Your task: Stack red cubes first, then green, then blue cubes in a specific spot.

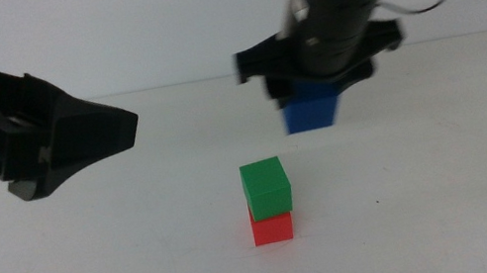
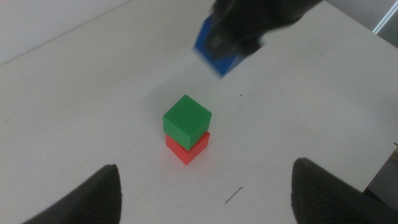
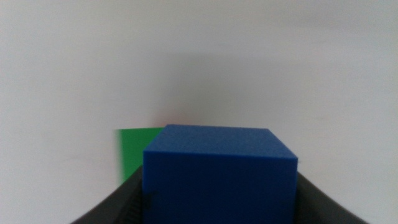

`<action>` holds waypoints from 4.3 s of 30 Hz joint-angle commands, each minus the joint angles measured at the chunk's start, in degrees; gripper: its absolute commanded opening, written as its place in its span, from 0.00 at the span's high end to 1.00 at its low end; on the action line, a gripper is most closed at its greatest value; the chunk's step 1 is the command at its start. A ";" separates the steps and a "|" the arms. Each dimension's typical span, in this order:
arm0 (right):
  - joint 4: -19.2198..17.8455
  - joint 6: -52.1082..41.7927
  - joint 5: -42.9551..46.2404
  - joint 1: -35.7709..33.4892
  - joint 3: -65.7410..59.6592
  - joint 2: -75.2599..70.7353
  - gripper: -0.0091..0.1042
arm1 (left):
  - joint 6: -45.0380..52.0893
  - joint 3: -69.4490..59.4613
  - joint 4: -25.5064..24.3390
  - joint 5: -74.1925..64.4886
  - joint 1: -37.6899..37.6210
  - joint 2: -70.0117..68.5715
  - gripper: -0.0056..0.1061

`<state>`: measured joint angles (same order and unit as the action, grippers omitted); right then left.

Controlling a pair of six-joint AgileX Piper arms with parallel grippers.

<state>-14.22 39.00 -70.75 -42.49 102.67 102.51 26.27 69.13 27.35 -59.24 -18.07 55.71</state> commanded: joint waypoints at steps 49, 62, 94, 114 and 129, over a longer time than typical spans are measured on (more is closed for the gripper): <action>-0.64 4.09 4.93 -4.12 5.41 9.93 0.76 | -0.21 1.31 2.27 3.26 -0.09 -0.61 0.11; -0.75 4.58 6.23 -4.05 5.41 9.93 0.31 | -0.21 1.31 2.27 3.26 -0.09 -0.61 0.11; 15.11 -35.19 22.29 34.45 -32.23 -51.85 0.23 | -0.21 1.31 2.27 3.26 -0.09 -0.61 0.11; 23.98 -43.40 27.85 42.64 -39.81 -57.02 0.23 | -3.65 -1.85 -5.51 13.90 -0.02 -3.72 0.11; 23.91 -43.40 27.85 42.64 -39.86 -56.97 0.23 | -30.96 -24.65 -26.63 33.59 20.72 -25.82 0.11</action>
<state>9.24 -3.72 -47.05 -0.22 61.47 45.73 -3.95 43.71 0.69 -30.35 1.58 30.64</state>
